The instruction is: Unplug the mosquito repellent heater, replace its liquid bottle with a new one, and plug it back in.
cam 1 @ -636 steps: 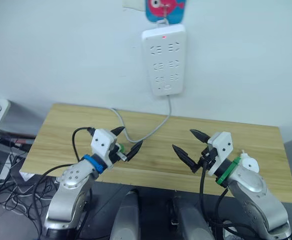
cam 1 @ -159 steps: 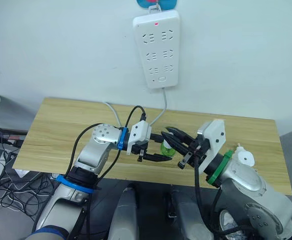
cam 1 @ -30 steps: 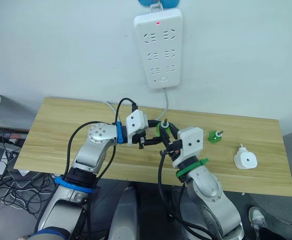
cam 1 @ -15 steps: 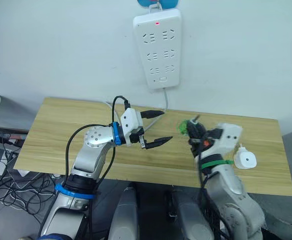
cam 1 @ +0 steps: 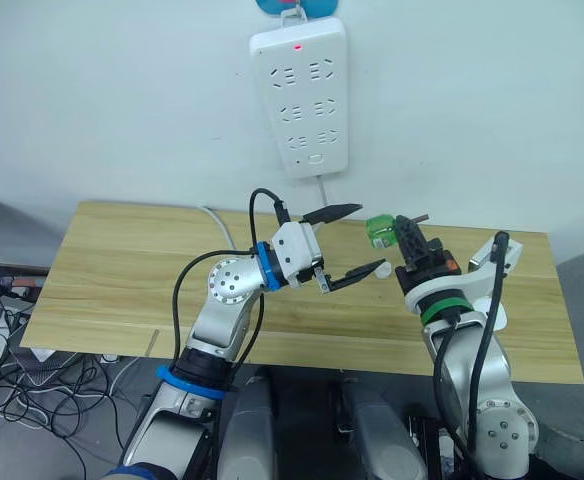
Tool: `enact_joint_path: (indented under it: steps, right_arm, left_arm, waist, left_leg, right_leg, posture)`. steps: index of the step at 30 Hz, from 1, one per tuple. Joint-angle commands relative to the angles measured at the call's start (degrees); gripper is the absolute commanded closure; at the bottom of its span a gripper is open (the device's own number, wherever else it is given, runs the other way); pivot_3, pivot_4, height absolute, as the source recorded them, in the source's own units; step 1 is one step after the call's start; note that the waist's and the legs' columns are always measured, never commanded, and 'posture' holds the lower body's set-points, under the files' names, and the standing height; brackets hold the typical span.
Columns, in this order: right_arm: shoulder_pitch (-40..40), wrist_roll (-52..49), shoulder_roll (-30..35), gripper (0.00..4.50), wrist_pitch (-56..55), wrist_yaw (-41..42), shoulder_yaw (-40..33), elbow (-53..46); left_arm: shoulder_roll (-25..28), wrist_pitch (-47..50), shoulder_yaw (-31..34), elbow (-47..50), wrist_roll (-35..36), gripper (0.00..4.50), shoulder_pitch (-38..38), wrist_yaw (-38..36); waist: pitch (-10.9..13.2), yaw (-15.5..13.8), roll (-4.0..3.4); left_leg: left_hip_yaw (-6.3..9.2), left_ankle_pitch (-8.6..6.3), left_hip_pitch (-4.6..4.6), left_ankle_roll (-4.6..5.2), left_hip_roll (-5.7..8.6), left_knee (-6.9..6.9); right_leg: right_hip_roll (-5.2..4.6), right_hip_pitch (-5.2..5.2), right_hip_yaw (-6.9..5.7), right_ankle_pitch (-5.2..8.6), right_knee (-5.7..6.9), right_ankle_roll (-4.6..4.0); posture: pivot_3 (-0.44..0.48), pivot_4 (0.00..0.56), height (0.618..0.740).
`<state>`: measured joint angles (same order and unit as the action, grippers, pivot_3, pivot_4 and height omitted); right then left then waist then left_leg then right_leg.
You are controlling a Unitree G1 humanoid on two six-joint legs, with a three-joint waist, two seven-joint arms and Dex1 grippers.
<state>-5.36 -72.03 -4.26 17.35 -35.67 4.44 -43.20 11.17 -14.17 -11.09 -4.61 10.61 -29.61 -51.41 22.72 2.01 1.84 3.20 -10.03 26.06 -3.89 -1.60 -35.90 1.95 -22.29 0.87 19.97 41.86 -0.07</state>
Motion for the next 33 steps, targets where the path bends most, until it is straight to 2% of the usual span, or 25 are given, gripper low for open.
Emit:
enact_joint_path:
  steps: [1, 22, 25, 30, 33]
  right_arm:
    - [-2.74, -2.85, -3.62, 3.65, -1.87, -0.36, 1.27, -2.26]
    - [-0.33, -4.04, -0.37, 3.65, -1.84, 0.77, 3.48, -2.91]
    - [0.01, -4.52, -0.04, 3.65, -1.50, 1.11, 4.01, -3.10]
    - [0.53, -4.70, 0.32, 3.65, -1.15, 1.72, 4.84, -2.98]
    - [0.66, -4.87, 0.41, 3.65, -0.98, 1.82, 4.90, -2.93]
  left_arm:
    - [-0.67, -0.42, -0.95, 0.95, -0.12, 0.02, -0.43, 1.02]
    - [-0.69, -2.31, -0.20, -3.30, 1.01, 0.02, -4.65, -0.23]
    - [-0.58, -2.58, -0.04, -3.77, 1.38, 0.61, -5.02, -0.72]
    - [-0.55, -2.78, 0.10, -3.69, 1.64, 2.15, -4.97, -0.95]
    - [-0.31, -2.81, 0.20, -3.34, 1.86, 2.18, -4.64, -1.30]
  waist:
    - [-0.01, -0.03, 0.01]
    - [-0.54, -0.08, 0.07]
    - [-0.89, -0.08, 0.05]
    - [-1.33, -0.08, 0.07]
    - [-1.48, -0.08, 0.09]
  left_leg:
    - [0.01, 0.00, 0.00, 0.00, 0.00, 0.00]
    - [0.03, 0.11, 0.00, -0.19, 0.01, -0.02]
    - [0.03, 0.11, 0.00, -0.19, 0.01, -0.01]
    - [0.03, 0.11, 0.00, -0.18, 0.01, -0.01]
    - [0.03, 0.11, 0.00, -0.18, 0.01, -0.02]
  right_leg:
    - [0.00, 0.00, -0.01, 0.00, 0.00, 0.00]
    - [-0.01, 0.00, -0.03, 0.00, 0.05, 0.00]
    - [-0.01, -0.01, -0.03, 0.00, 0.05, 0.00]
    - [-0.01, 0.00, -0.03, 0.00, 0.05, 0.00]
    - [-0.01, 0.00, -0.02, 0.00, 0.06, 0.00]
  posture:
    - [-0.005, 0.339, 0.740]
    - [-0.011, 0.314, 0.740]
    - [-0.007, 0.309, 0.740]
    - [-0.003, 0.305, 0.740]
    - [-0.004, 0.303, 0.740]
